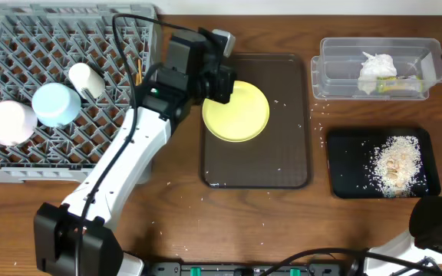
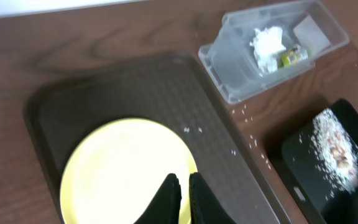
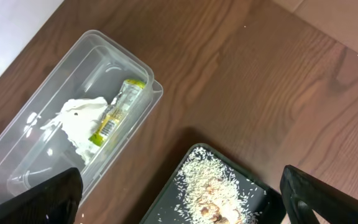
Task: Sort waste into correct bins and load items into the dishwasher
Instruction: 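Move the left gripper to the yellow plate and grip its rim, then lift the yellow plate with the left gripper toward the rack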
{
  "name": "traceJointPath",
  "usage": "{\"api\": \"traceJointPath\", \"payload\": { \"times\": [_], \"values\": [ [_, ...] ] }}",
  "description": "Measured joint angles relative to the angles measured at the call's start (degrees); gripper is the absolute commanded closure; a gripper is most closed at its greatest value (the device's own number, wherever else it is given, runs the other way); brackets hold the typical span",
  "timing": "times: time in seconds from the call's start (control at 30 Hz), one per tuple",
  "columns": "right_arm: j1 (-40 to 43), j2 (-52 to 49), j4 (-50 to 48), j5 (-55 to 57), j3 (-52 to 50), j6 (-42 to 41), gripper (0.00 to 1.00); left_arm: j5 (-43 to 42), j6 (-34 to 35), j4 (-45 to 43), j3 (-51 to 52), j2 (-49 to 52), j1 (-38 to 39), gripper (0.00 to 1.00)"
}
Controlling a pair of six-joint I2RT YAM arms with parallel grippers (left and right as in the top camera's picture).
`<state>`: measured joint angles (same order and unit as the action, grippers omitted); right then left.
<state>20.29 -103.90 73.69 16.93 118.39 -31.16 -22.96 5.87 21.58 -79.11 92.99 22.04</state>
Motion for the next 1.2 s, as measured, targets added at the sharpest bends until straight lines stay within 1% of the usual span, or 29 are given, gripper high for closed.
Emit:
{"api": "traceJointPath", "payload": {
  "times": [0.07,0.1,0.13,0.23,0.37,0.53,0.6,0.77,0.9,1.03,1.1,1.17,1.2],
  "values": [
    [0.00,0.00,-0.02,0.00,0.00,0.00,0.01,-0.96,-0.46,2.03,0.00,0.09,0.39,0.47],
    [-0.02,0.00,0.00,0.00,0.00,0.00,0.01,-1.16,-0.79,2.78,0.00,0.24,0.92,0.43],
    [0.00,0.00,0.00,0.00,0.00,0.00,0.01,-1.22,-0.94,3.28,0.00,0.59,1.86,0.39],
    [0.00,0.00,0.00,0.00,0.00,0.00,0.01,-0.55,-2.34,3.52,0.00,3.26,5.40,0.36],
    [0.00,0.00,0.00,0.00,0.00,0.00,0.01,4.15,-4.42,3.28,0.00,9.31,9.77,0.30],
    [-0.02,0.00,0.00,0.00,0.00,0.00,0.01,14.19,-6.62,2.29,0.00,16.92,13.90,0.29],
    [0.00,0.00,0.00,0.00,0.00,0.00,0.01,16.90,-7.61,1.97,0.02,19.06,15.13,0.28],
    [0.00,0.00,0.00,0.00,0.00,0.00,0.01,20.70,-9.81,0.90,0.02,22.88,17.77,0.28],
    [0.00,0.00,0.00,0.00,0.00,0.00,0.01,22.16,-10.62,0.02,0.02,24.17,19.32,0.28],
    [-0.02,0.00,0.00,0.00,0.00,0.00,0.01,24.59,-10.82,-1.90,0.02,25.35,20.09,0.31],
    [0.00,0.00,0.00,0.00,0.00,0.00,0.01,26.38,-10.84,-2.40,0.02,26.36,20.11,0.35],
    [0.00,0.00,0.00,0.00,0.00,0.00,0.01,27.78,-10.86,-3.06,-0.22,26.93,20.06,0.42],
    [0.00,0.00,0.02,0.00,0.00,0.00,0.01,28.13,-10.80,-3.21,-0.26,27.08,20.06,0.49]
  ]
}}
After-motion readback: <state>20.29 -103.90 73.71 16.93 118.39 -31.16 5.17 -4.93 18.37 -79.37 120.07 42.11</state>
